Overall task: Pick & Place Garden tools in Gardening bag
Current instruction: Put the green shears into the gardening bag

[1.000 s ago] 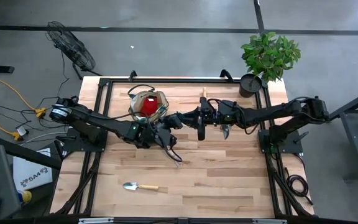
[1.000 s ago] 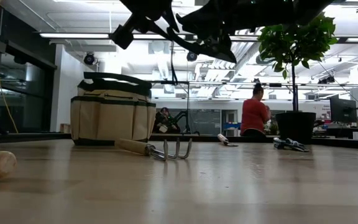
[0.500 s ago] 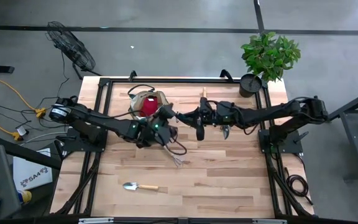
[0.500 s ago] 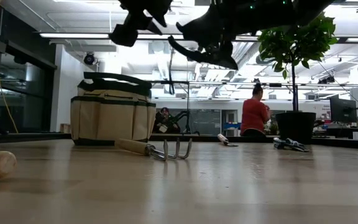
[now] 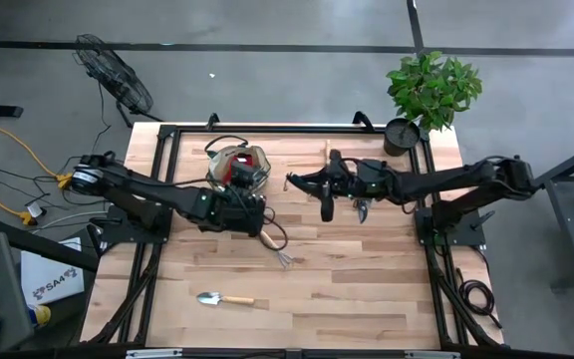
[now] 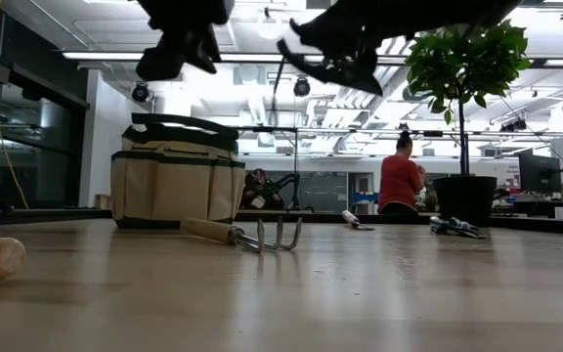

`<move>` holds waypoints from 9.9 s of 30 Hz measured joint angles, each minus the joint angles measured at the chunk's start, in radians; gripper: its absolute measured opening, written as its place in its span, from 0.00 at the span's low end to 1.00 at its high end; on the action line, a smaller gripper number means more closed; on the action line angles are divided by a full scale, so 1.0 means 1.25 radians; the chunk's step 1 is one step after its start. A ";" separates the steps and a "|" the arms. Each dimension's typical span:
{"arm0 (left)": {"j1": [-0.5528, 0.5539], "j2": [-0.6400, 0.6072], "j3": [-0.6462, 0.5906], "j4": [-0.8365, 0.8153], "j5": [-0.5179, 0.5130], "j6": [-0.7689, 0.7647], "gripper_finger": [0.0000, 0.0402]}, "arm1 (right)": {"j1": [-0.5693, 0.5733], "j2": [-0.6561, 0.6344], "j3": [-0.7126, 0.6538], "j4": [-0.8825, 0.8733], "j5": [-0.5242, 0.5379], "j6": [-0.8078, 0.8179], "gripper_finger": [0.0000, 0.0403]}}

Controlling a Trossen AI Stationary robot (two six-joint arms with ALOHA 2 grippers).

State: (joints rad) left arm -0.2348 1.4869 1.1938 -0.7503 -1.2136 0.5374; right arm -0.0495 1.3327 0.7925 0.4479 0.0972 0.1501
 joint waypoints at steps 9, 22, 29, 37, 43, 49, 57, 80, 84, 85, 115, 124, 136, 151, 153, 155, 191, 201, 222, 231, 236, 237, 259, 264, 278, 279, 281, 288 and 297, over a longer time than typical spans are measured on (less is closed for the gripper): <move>0.000 -0.041 -0.016 0.012 0.176 -0.294 0.23 | 0.024 -0.072 -0.003 0.024 -0.056 -0.142 0.16; 0.000 -0.044 -0.022 0.467 0.367 -0.054 0.23 | 0.024 -0.087 -0.002 0.122 -0.190 -0.183 0.15; 0.000 -0.044 -0.022 0.620 0.401 -0.014 0.23 | 0.024 -0.121 -0.002 0.134 -0.242 -0.199 0.15; 0.000 -0.044 -0.022 0.819 0.523 -0.015 0.23 | 0.024 -0.145 -0.002 0.162 -0.275 -0.230 0.15; 0.000 -0.044 -0.021 0.903 0.582 -0.058 0.23 | 0.024 -0.148 -0.002 0.203 -0.318 -0.238 0.15; 0.000 -0.043 -0.021 0.931 0.629 -0.079 0.23 | 0.024 -0.148 -0.002 0.215 -0.339 -0.244 0.15; 0.000 -0.043 -0.021 0.942 0.654 -0.108 0.23 | 0.024 -0.148 -0.002 0.221 -0.387 -0.244 0.15; 0.000 -0.032 -0.021 1.023 0.691 -0.296 0.71 | 0.045 -0.100 -0.002 0.282 -0.391 -0.246 0.15; 0.000 -0.025 -0.021 1.011 0.687 -0.296 0.71 | 0.045 -0.085 -0.002 0.285 -0.364 -0.246 0.15; 0.000 -0.026 -0.021 1.010 0.685 -0.299 0.71 | 0.045 -0.085 -0.002 0.287 -0.364 -0.246 0.15; -0.001 -0.027 -0.021 0.945 0.583 -0.277 0.19 | 0.045 -0.087 -0.002 0.247 -0.253 -0.158 0.33; -0.001 -0.029 -0.014 0.875 0.519 -0.267 0.19 | 0.051 -0.141 -0.002 0.106 -0.180 -0.135 0.54; 0.000 -0.030 0.115 0.590 0.481 -0.331 0.19 | 0.098 -0.185 0.131 -0.266 -0.015 -0.141 0.53; 0.000 -0.030 0.121 0.555 0.481 -0.344 0.19 | 0.106 -0.122 0.159 -0.231 -0.021 -0.166 0.53; 0.000 -0.030 0.121 0.555 0.481 -0.345 0.19 | 0.106 -0.110 0.159 -0.234 -0.018 -0.174 0.53; 0.000 -0.030 0.121 0.555 0.481 -0.345 0.19 | 0.106 -0.097 0.159 -0.227 -0.018 -0.186 0.53; 0.000 -0.030 0.122 0.514 0.480 -0.347 0.30 | 0.105 -0.086 0.158 -0.201 -0.041 -0.213 0.16; -0.001 -0.030 0.122 0.514 0.477 -0.349 0.65 | 0.106 -0.086 0.158 -0.204 0.013 -0.200 0.16; -0.002 -0.147 0.122 0.095 0.254 -0.605 0.67 | 0.051 0.025 0.158 -0.184 0.380 -0.010 0.16; -0.002 -0.152 0.122 -0.104 0.227 -0.768 0.67 | -0.044 0.157 0.158 -0.005 0.382 0.079 0.16; -0.013 -0.152 0.122 -0.244 0.183 -0.886 0.67 | -0.088 0.210 0.158 0.082 0.364 0.113 0.16; -0.017 -0.152 0.122 -0.271 0.171 -0.912 0.67 | -0.095 0.220 0.158 0.101 0.360 0.116 0.16; -0.287 -0.323 -0.189 -0.423 0.077 -1.422 0.67 | -0.158 0.270 0.158 0.203 0.252 0.131 0.16; -0.349 -0.472 -0.336 -0.168 0.107 -1.295 0.67 | -0.171 0.300 0.158 0.213 0.229 0.149 0.16; -0.362 -0.961 -0.673 0.321 0.207 -0.869 0.67 | -0.186 0.314 0.158 0.287 0.203 0.149 0.16; -0.362 -0.988 -0.697 0.352 0.203 -0.836 0.67 | -0.188 0.314 0.158 0.284 0.201 0.149 0.16; -0.362 -1.036 -0.731 0.375 0.175 -0.802 0.67 | -0.187 0.314 0.158 0.285 0.201 0.149 0.16; -0.362 -1.122 -0.796 0.341 0.066 -0.816 0.67 | -0.197 0.314 0.158 0.286 0.194 0.149 0.16; -0.362 -1.125 -0.807 0.304 0.014 -0.815 0.67 | -0.199 0.314 0.158 0.292 0.177 0.155 0.16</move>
State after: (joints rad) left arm -0.6872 0.0803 0.1844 -0.3706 -1.1961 -0.4820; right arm -0.2986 1.7252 0.9897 0.8130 0.3180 0.3439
